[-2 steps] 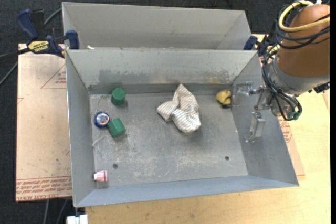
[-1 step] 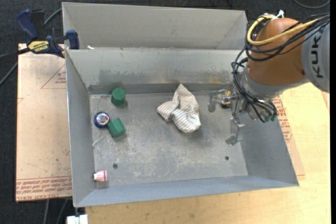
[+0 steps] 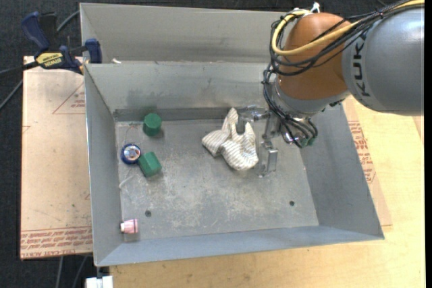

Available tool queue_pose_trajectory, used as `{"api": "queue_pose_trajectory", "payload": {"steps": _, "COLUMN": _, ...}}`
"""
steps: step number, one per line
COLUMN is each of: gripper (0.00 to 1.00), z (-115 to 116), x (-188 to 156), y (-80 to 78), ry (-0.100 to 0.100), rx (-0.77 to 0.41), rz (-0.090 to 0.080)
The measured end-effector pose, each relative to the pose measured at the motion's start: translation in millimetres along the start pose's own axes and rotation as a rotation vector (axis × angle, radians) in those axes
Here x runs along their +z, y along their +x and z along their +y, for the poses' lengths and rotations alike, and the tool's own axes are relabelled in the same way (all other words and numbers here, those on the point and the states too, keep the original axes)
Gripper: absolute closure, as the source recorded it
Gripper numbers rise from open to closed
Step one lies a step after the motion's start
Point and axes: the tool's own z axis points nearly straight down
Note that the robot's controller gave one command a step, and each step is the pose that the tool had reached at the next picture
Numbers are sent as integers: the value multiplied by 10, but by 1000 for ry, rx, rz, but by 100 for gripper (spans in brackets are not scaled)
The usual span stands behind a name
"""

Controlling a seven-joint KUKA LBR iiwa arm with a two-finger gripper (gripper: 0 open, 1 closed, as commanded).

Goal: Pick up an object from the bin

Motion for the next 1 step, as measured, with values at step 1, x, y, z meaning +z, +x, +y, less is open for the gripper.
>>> {"api": "queue_pose_trajectory", "payload": {"steps": 1, "gripper": 0, "z": -142, "x": -5, "y": -130, "ry": 2, "rx": -158, "rz": -1}}
